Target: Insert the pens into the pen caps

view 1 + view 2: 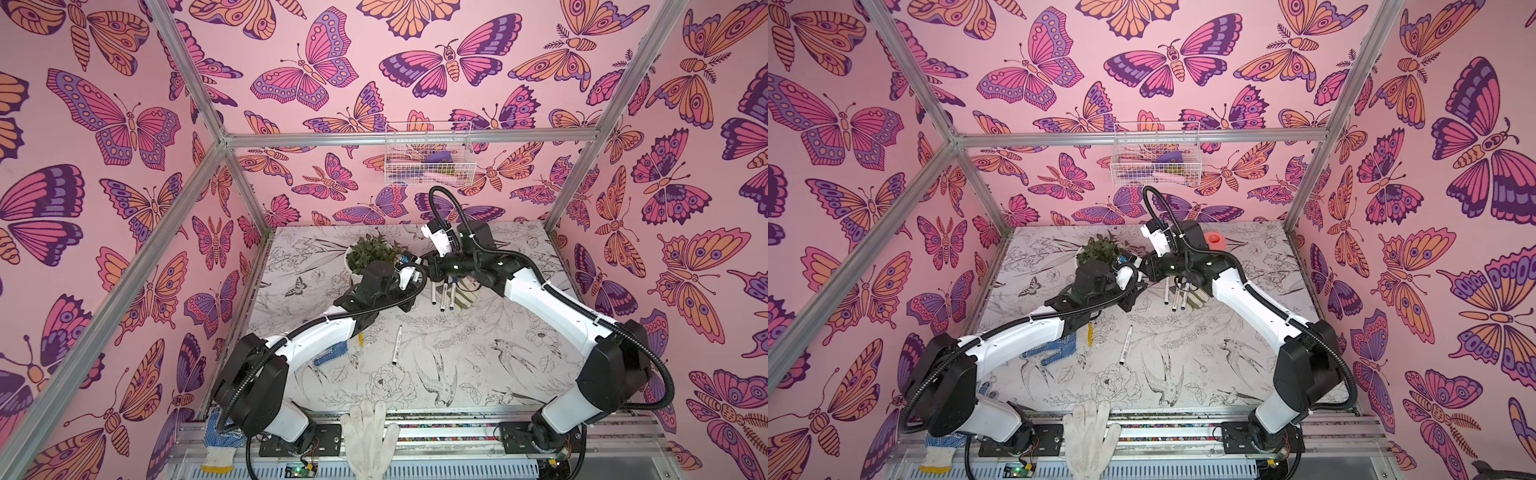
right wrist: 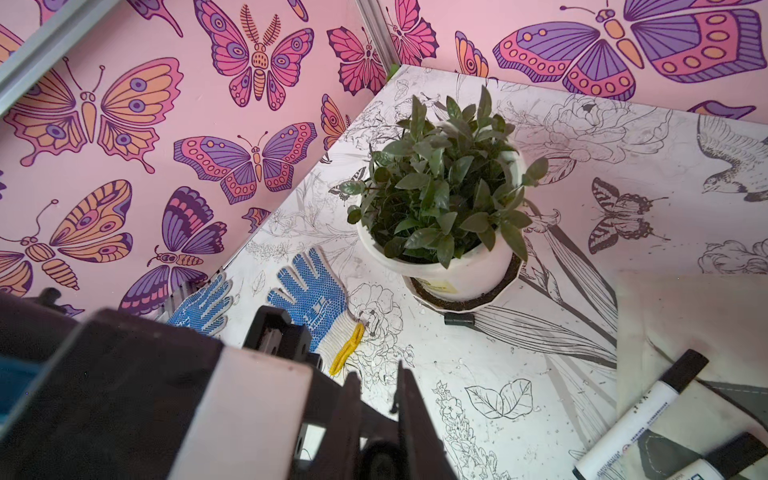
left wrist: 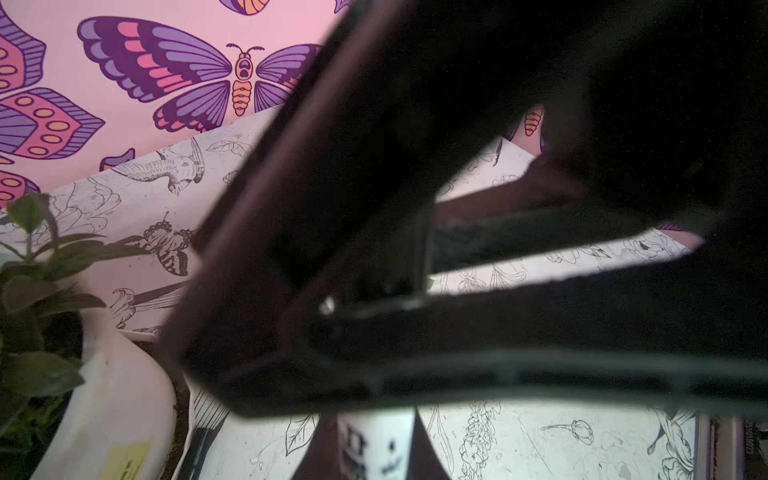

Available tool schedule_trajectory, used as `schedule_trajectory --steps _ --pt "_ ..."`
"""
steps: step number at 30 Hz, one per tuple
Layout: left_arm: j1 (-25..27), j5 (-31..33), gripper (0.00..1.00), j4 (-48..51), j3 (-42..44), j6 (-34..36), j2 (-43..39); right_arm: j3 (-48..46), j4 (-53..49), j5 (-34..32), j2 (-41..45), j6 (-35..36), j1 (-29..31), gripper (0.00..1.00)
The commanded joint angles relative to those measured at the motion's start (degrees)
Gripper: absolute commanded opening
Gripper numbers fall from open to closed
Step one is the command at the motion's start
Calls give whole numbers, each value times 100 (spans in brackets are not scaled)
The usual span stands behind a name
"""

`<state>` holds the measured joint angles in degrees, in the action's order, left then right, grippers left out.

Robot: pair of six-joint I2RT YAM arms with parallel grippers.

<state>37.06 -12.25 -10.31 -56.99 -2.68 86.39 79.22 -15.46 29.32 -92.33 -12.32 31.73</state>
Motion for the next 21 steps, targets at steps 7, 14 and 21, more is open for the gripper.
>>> schedule_trajectory --steps 7,14,21 --pt "-379 455 0 -6201 -1820 130 -100 -716 -2918 1717 -495 101 367 0" --pt "-402 489 0 -6649 -2172 -92 174 -815 -2521 2423 -241 -248 123 0" --pt "-424 610 0 -6959 -2896 -118 563 -979 -2652 2531 -283 -236 145 0"
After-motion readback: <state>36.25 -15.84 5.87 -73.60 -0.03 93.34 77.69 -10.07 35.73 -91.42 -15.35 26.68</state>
